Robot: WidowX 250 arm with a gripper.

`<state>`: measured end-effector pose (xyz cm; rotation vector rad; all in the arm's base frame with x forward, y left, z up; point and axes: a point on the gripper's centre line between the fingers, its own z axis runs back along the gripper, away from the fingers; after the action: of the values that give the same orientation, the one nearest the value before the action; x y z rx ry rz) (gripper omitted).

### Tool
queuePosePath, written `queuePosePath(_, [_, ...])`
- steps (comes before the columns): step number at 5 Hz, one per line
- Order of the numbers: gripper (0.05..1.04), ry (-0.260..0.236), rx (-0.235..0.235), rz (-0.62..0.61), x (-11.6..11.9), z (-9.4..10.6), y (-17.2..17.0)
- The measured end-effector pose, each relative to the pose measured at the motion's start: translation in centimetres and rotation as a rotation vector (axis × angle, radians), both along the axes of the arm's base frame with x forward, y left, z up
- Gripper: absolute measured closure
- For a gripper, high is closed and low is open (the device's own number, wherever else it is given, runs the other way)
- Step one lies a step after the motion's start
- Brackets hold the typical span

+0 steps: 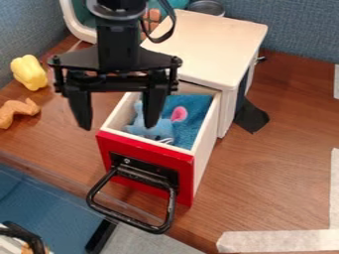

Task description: Put the blue toy into the left side of the drawer

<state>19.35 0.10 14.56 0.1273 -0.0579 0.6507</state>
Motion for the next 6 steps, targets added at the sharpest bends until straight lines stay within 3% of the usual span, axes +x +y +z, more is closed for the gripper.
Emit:
queuePosePath(1, [0.083, -0.034, 0.002, 0.065, 1.2, -0.7, 0.9])
queuePosePath(2, [0.083, -0.116, 0.004, 0.14, 2.7, -1.1, 1.3])
queuePosePath(3, [0.083, -0.16, -0.001, 0.212, 3.6, -1.5, 1.4])
queuePosePath(4, [0.083, -0.172, -0.004, 0.252, 4.4, -2.5, 0.7])
queuePosePath(6, [0.083, -0.146, 0.009, 0.272, 5.4, -4.5, -0.2])
